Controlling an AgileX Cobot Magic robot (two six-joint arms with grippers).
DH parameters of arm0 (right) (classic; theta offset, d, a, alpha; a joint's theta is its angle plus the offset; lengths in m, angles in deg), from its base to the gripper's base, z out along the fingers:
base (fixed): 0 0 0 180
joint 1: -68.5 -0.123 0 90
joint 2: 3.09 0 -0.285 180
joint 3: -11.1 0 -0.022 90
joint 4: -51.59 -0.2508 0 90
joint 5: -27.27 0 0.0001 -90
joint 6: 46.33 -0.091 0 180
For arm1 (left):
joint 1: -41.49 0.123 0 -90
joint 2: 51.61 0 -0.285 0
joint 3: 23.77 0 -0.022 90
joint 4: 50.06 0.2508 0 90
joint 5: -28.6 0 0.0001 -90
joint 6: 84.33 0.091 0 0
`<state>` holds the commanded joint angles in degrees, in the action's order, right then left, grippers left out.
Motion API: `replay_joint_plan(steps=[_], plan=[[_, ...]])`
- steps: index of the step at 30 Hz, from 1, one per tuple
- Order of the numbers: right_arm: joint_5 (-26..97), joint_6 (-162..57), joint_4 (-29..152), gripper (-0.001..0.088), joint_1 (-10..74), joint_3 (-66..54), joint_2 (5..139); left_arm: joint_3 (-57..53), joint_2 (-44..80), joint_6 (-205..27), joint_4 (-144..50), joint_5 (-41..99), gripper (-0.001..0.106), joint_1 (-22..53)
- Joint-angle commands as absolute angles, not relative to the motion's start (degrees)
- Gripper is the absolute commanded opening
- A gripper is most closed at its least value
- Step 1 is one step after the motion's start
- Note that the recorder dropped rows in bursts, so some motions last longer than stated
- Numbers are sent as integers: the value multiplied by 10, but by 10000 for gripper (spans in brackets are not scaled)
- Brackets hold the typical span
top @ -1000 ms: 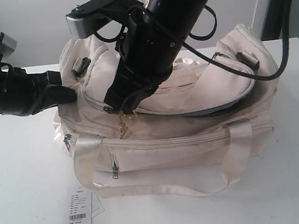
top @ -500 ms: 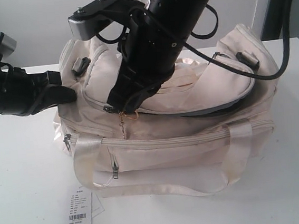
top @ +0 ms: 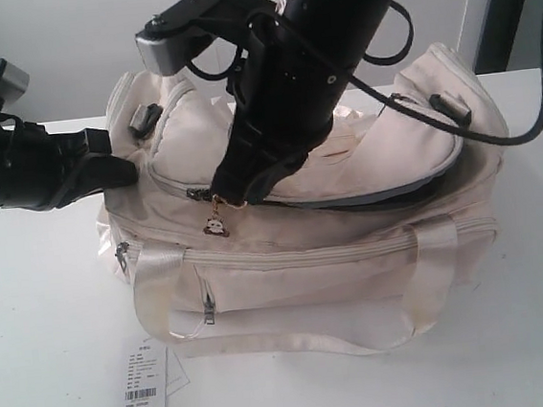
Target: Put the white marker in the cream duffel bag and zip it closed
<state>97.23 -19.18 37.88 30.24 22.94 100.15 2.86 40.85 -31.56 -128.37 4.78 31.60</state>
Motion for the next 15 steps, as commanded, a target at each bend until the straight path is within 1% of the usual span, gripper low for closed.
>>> replay_joint_plan(steps=[10, 14, 15], plan=[[972, -195, 383, 0, 302, 206, 1002, 29, 409, -316, -1284, 48, 0, 316], [972, -194, 293, 1, 302, 206, 1002, 29, 409, -316, -1284, 45, 0, 316], [972, -188, 267, 15, 302, 206, 1002, 29, 409, -316, -1284, 45, 0, 316]])
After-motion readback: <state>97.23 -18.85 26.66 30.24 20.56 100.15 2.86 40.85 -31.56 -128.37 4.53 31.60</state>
